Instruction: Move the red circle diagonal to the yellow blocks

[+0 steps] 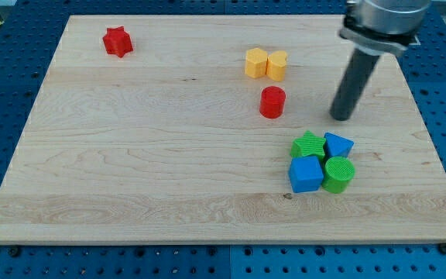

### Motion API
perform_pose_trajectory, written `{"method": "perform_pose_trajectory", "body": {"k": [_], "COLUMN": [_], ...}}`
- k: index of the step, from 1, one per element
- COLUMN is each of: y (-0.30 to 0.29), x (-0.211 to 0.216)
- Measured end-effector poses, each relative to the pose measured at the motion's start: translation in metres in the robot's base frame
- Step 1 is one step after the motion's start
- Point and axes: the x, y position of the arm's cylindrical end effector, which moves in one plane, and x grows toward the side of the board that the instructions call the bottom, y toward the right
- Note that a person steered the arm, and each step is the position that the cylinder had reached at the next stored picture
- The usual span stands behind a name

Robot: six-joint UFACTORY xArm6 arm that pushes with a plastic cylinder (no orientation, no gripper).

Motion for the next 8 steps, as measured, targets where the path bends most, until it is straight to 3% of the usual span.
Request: {"method": "perform_pose_trajectory", "body": {"k": [2, 4, 5, 6, 7, 8], "y": [-0.135, -0.12, -0.152, -0.171, -0.175, -0.208], "x": [-0.031, -0.034, -0.065, -0.071, -0.048, -0.06]}}
